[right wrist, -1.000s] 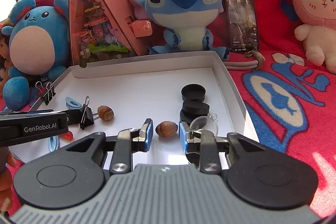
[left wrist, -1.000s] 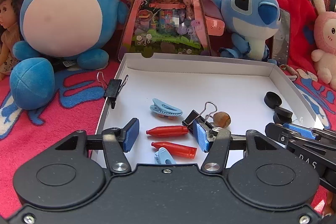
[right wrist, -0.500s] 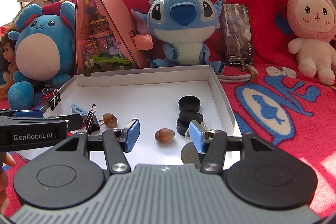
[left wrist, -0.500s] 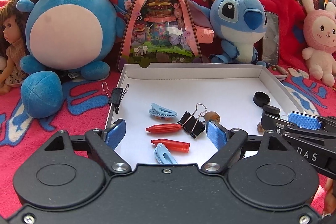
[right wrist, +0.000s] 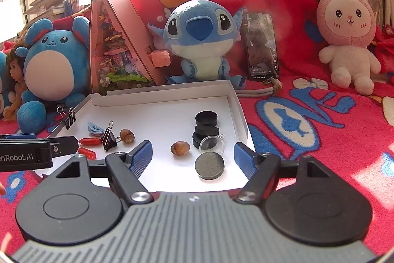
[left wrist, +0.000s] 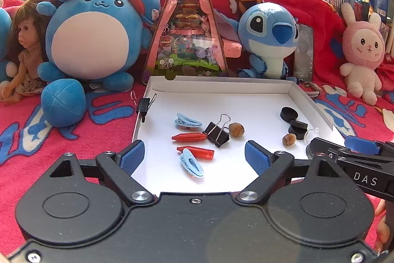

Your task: Organize rigid objects

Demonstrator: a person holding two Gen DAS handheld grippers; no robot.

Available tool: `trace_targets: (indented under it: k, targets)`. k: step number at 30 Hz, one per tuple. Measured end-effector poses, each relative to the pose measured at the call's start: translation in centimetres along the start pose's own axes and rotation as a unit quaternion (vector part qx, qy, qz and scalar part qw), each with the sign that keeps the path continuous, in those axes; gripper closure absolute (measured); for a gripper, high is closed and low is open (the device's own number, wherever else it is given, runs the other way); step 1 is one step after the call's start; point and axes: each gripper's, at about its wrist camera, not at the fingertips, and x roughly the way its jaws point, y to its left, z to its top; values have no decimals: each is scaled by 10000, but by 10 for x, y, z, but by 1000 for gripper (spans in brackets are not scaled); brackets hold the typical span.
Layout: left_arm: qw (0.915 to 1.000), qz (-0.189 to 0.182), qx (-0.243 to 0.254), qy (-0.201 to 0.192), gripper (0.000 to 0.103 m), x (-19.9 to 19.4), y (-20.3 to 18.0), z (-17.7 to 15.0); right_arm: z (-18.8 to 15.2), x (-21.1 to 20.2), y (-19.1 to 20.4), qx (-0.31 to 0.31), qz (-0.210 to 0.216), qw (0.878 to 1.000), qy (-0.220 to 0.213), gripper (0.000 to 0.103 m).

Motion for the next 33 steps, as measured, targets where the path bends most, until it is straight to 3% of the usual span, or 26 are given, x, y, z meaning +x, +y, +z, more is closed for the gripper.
trace_targets:
  k: [8,23,33]
  targets:
    - [10000,37,33,29,14,-18,2,-27,-19,-26,2,-220,31,9997,-45,17]
    - [9988,207,31,448,13,-6,5,-61,-52,-15,4,-389,-222,9974,560,13]
    - [9993,265,158,229,7,-3,5,-71,-56,-8,6,-477,-345,9959,691,0]
